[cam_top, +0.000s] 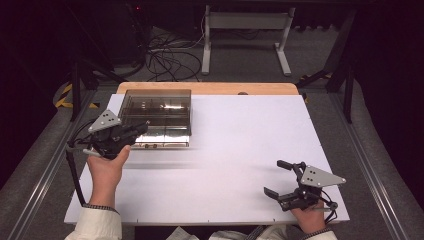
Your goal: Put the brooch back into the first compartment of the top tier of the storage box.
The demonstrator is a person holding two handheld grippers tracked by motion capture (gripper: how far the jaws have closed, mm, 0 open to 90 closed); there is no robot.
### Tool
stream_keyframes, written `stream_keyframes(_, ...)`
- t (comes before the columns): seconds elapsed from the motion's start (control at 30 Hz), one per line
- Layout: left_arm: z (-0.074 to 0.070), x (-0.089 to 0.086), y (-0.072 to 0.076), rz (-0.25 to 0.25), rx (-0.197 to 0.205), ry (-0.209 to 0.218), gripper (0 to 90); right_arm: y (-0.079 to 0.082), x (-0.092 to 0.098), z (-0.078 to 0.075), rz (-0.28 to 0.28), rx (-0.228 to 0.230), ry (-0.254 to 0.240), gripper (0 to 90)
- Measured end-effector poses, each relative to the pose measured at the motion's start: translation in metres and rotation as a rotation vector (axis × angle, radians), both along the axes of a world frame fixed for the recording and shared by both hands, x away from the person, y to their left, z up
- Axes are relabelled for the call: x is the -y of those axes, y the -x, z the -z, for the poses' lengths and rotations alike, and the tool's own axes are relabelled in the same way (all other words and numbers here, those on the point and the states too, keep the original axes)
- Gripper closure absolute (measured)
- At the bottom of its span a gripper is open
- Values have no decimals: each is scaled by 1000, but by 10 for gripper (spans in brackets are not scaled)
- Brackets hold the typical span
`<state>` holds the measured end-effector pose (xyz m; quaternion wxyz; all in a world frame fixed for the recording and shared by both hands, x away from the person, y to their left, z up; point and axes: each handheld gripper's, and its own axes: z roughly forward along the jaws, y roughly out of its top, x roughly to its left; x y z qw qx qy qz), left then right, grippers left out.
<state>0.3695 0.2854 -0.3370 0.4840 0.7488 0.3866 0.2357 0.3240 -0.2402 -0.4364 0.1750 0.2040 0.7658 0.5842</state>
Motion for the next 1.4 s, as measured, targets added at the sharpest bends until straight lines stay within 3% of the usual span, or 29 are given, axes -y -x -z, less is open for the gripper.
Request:
stream_keyframes(0.1,0,1,-2,-31,-1,-40,821,0,0,0,-3,-1,-1,31)
stream_keyframes(0.5,4,-6,-14,-82,-11,-29,821,-1,0,0,0,-3,0,31)
stream_keyframes(0.67,5,-9,-15,-107,-9,-53,820,0,1,0,0,0,-2,31)
stream_keyframes(0.77,5,-10,-14,-104,-7,-39,820,0,2,0,1,1,-6,31)
stream_keyframes(1.03,8,-12,-16,-125,-8,-52,820,0,2,0,0,2,-4,31)
stream_keyframes(1.13,12,-16,-18,-152,-4,-50,819,0,1,0,0,3,-2,31)
stream_keyframes(1.4,25,-27,-24,-167,-25,-31,819,0,1,0,-1,3,-1,32)
